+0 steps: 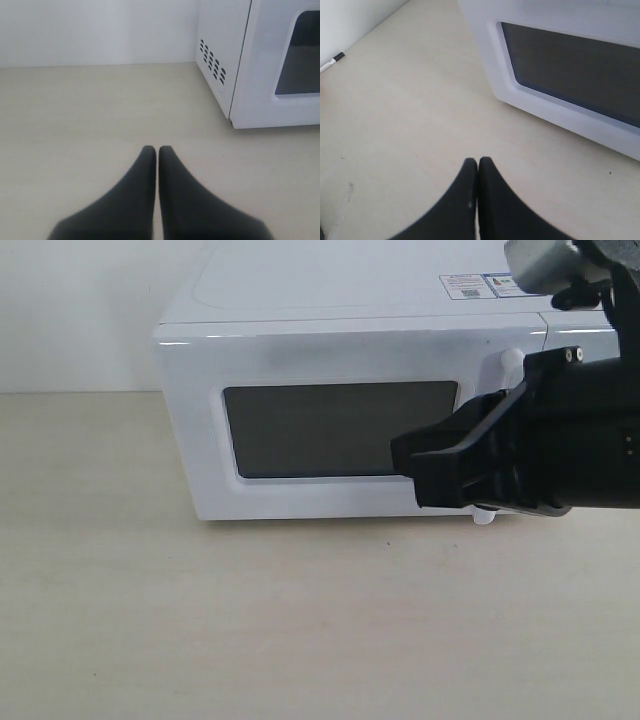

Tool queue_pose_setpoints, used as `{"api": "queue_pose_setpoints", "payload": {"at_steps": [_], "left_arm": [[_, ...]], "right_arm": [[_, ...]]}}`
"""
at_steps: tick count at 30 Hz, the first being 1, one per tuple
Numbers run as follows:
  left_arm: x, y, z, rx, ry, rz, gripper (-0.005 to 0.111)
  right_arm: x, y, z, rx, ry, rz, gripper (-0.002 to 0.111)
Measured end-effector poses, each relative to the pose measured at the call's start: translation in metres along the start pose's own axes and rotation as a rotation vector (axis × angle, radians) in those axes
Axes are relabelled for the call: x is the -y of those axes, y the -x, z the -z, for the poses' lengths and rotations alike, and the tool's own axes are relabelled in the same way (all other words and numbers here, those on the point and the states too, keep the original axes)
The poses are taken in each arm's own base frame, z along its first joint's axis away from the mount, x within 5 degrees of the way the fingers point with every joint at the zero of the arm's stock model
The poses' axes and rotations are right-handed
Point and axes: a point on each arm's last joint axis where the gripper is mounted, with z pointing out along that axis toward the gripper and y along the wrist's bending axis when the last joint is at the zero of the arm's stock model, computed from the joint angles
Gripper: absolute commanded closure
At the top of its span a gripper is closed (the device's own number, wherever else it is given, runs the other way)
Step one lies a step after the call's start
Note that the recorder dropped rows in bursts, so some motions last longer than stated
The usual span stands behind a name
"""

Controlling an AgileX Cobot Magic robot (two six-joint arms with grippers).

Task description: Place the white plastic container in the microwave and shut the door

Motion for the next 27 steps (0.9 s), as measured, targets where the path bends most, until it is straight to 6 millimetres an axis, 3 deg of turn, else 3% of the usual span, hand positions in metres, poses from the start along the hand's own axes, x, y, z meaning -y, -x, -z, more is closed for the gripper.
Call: {"api": "queue_pose_setpoints", "payload": {"at_steps": [11,18,23,27], "left_arm": [[0.0,0.0,0.0,-0.002,0.0,0.0,0.103],[0.0,0.0,0.0,-0.001,0.0,0.0,0.103],[0.0,0.0,0.0,-0.001,0.0,0.0,0.103],[0.0,0.0,0.0,-0.001,0.0,0.0,0.103]], "right_arm": [[-0.002,0.002,0.006,0.021,0.002,0.016,0.108],[-0.01,0.006,0.049,0.169,0.003,0.108,0.108],[-0.001,-0.018,0.081,0.309,-0.075,0.119,0.108],[0.013,-0.051,0.096,0.397,-0.176,0.099,0.108]]}}
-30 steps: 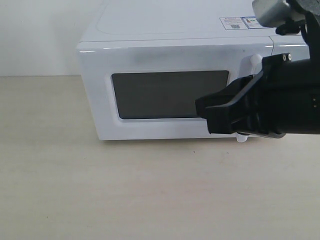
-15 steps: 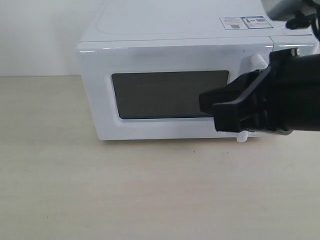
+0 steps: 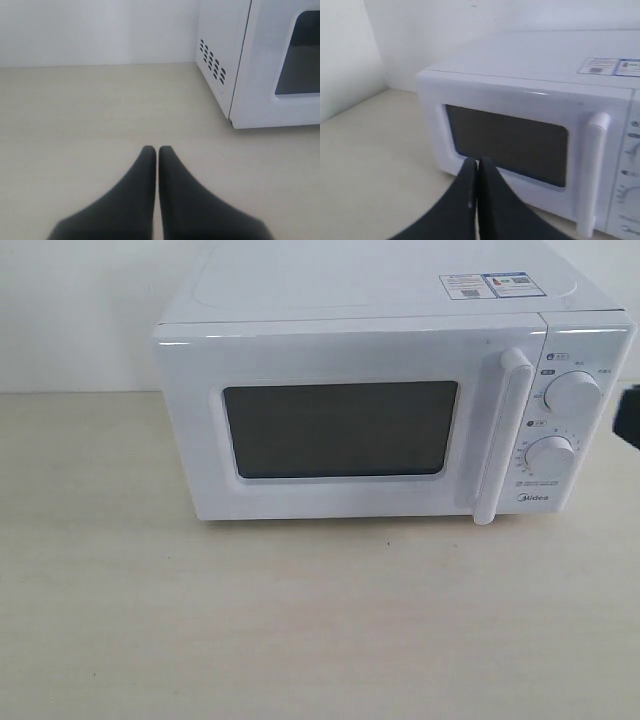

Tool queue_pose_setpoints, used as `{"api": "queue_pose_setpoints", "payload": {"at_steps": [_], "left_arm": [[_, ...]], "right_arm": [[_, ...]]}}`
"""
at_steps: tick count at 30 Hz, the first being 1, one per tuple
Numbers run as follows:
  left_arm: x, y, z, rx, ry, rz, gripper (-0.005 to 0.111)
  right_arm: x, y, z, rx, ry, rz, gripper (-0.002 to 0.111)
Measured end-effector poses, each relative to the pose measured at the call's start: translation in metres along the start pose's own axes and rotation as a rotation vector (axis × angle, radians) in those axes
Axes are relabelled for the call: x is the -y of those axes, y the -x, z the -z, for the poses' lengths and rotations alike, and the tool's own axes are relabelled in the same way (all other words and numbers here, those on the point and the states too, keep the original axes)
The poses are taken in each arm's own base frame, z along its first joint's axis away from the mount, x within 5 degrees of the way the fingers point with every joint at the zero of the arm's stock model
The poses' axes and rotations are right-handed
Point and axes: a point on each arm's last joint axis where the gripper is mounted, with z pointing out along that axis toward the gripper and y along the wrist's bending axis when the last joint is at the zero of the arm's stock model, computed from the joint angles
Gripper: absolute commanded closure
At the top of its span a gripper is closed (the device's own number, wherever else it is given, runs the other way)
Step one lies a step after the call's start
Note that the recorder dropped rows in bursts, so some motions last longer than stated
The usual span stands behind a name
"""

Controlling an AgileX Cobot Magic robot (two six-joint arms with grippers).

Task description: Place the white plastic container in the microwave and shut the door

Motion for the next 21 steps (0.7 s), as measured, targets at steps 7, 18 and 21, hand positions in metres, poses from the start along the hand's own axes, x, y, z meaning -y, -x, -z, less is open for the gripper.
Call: {"api": "queue_pose_setpoints", "payload": {"at_steps": [7,18,21], "left_arm": [[0.0,0.0,0.0,0.0,0.0,0.0,0.103],[0.0,0.0,0.0,0.0,0.0,0.0,0.103],[0.0,0.0,0.0,0.0,0.0,0.0,0.103]], "right_arm": [[0.015,-0.042,0.031,0.125,-0.168,-0.004,0.108],[0.027,-0.092,0.039,0.186,-0.283,-0.007,0.108],[0.029,-0.103,0.036,0.153,-0.287,-0.017,0.108]]}}
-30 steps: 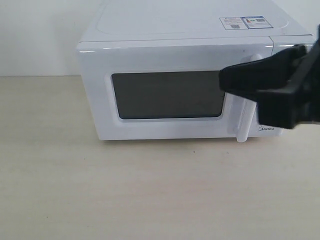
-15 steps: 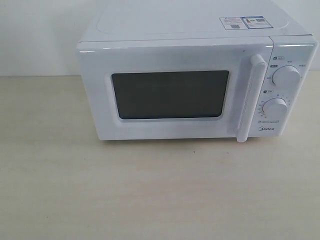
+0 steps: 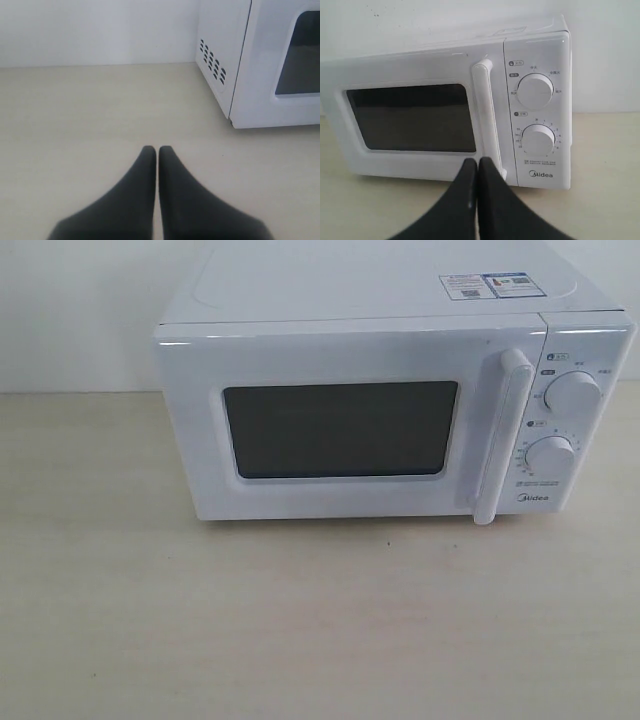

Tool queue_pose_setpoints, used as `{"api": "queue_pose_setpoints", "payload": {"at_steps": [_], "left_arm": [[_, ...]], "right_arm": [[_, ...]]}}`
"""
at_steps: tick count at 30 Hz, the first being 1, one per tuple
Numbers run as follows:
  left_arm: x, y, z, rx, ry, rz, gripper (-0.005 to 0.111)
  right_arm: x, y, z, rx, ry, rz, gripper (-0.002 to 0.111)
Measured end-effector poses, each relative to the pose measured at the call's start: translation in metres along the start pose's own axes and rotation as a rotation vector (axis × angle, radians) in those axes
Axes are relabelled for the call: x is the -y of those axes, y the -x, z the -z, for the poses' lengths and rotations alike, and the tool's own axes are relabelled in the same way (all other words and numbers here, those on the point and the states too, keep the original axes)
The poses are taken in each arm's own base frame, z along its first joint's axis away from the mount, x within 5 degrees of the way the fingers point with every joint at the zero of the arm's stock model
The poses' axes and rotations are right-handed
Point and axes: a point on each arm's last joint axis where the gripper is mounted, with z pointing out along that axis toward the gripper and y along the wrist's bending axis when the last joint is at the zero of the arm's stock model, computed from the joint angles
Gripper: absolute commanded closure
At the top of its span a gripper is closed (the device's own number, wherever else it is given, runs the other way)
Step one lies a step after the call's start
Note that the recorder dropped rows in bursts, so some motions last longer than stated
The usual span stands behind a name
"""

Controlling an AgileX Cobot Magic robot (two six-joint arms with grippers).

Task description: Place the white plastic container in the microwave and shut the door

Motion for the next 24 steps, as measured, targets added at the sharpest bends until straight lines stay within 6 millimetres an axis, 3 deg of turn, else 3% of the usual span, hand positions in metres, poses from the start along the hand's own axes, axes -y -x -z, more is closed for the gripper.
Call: {"api": "queue_pose_setpoints", "payload": {"at_steps": [12,18,24], "left_arm": [[0.0,0.0,0.0,0.0,0.0,0.0,0.103],[0.0,0.0,0.0,0.0,0.0,0.0,0.103],[0.0,0.0,0.0,0.0,0.0,0.0,0.103]], "right_arm": [[0.0001,-0.0013,-0.0001,-0.007,-0.002,0.027,0.108],[0.0002,-0.0011,-0.0001,-0.005,-0.003,-0.132,0.108],[0.0081,-0.0102,0.0007,-0.106,-0.089,0.01,0.108]]}}
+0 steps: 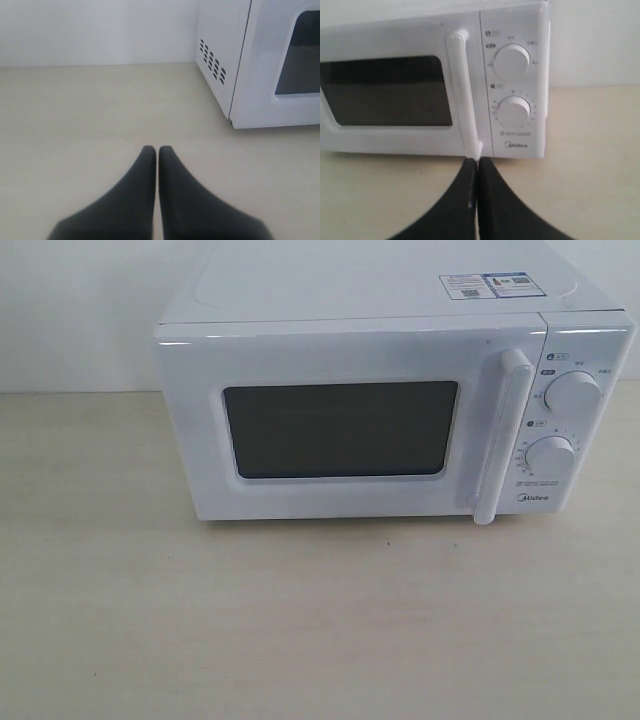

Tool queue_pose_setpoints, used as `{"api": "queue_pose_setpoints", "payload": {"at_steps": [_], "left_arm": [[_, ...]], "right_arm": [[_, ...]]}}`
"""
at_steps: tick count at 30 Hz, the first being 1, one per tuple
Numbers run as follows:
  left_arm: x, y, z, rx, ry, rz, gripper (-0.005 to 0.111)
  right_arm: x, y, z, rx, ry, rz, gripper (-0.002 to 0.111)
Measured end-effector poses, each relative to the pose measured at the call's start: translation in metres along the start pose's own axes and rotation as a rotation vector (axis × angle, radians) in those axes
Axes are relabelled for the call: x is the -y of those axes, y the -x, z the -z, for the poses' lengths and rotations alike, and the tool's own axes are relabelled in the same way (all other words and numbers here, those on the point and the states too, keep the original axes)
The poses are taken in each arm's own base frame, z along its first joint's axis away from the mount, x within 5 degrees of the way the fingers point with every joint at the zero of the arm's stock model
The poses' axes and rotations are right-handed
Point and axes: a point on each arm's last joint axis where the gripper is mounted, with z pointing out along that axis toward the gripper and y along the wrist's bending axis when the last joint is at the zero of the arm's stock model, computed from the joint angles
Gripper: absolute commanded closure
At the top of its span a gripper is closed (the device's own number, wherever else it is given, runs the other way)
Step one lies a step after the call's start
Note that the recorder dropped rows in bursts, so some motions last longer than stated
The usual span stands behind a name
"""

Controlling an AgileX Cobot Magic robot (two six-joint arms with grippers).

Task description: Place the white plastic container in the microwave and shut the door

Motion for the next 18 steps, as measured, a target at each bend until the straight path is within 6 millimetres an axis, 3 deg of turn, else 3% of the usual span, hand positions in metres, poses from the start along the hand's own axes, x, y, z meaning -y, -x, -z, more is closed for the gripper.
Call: {"api": "queue_pose_setpoints", "payload": {"at_steps": [7,18], "left_arm": [[0.0,0.0,0.0,0.0,0.0,0.0,0.103],[0.0,0.0,0.0,0.0,0.0,0.0,0.103]], "right_arm": [[0.0064,-0.0106,0.0007,-0.115,-0.066,0.055,0.108],[0.0082,-0.0119,0.0007,-0.124,-0.082,0.123,0.108]]}}
